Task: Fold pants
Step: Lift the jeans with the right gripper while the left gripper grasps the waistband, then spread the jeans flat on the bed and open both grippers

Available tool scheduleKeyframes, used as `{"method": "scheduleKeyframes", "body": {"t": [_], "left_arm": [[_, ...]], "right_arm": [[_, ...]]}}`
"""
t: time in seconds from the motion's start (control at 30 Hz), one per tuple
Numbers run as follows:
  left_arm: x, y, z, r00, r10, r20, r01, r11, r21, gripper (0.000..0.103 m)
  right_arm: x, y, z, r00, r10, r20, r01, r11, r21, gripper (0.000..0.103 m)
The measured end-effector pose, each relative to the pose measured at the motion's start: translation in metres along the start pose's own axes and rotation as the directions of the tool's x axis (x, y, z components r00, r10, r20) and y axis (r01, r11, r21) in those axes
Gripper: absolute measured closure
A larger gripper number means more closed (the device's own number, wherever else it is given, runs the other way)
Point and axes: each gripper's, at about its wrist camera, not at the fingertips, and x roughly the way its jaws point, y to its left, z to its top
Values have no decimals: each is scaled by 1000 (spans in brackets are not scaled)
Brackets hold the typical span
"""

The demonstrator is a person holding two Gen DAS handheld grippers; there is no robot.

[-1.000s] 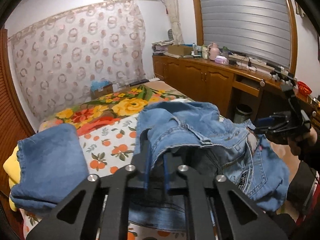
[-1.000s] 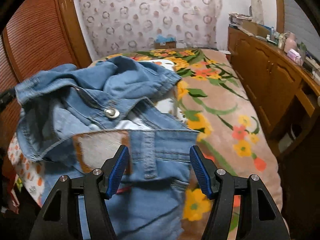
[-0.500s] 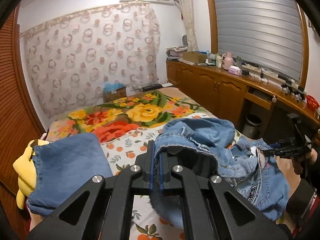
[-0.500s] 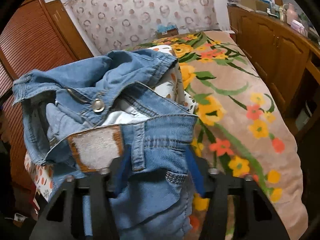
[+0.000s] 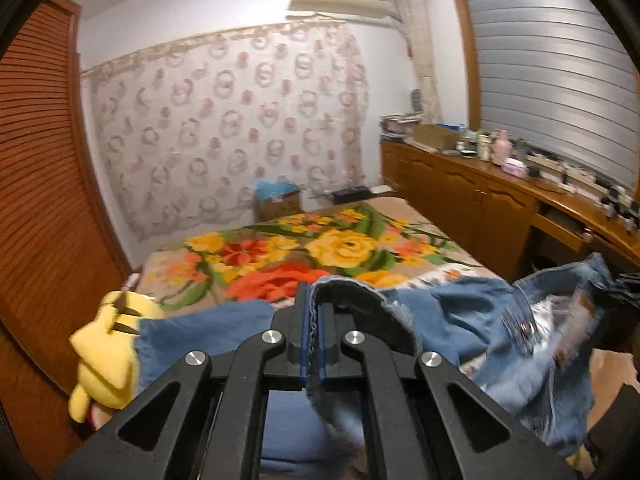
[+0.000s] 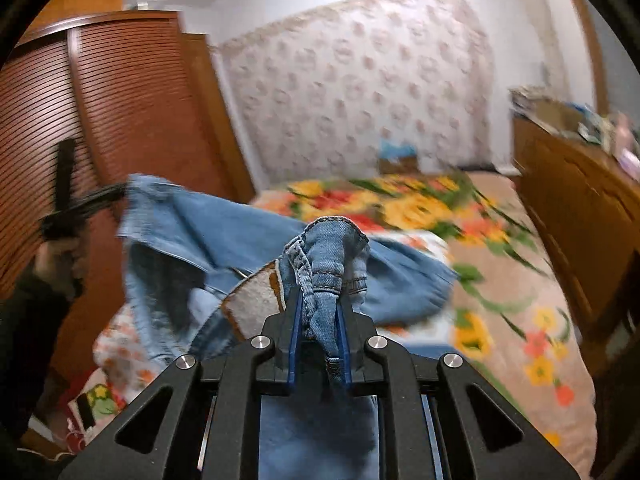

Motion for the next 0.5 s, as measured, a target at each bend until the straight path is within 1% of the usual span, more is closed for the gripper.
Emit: {"method": "scheduleKeyframes", "body": {"t": [0.07, 0.13, 0.27, 0.37, 0.5], "left_arm": [[1, 16, 5, 999, 33, -1, -33, 999, -8, 99], [1, 35, 10, 999, 49, -11, -50, 998, -30, 99], [-1, 57, 3, 996, 76, -39, -77, 997, -26, 99], [-1, 65, -14, 995, 74, -60, -76, 997, -33, 99], [2, 71, -44, 992, 58, -114, -62, 997, -36, 99]], "right_arm": [[6, 28, 10, 999, 45, 12, -45, 998, -53, 88], [14, 55, 18, 994, 107, 16, -105, 990, -97, 88], [35, 107, 23, 974, 227, 1, -223, 960, -167, 88], [58, 133, 14, 954, 296, -41, -298, 935, -192, 88], [97, 152, -17, 923, 362, -133, -381, 907, -176, 88]]}}
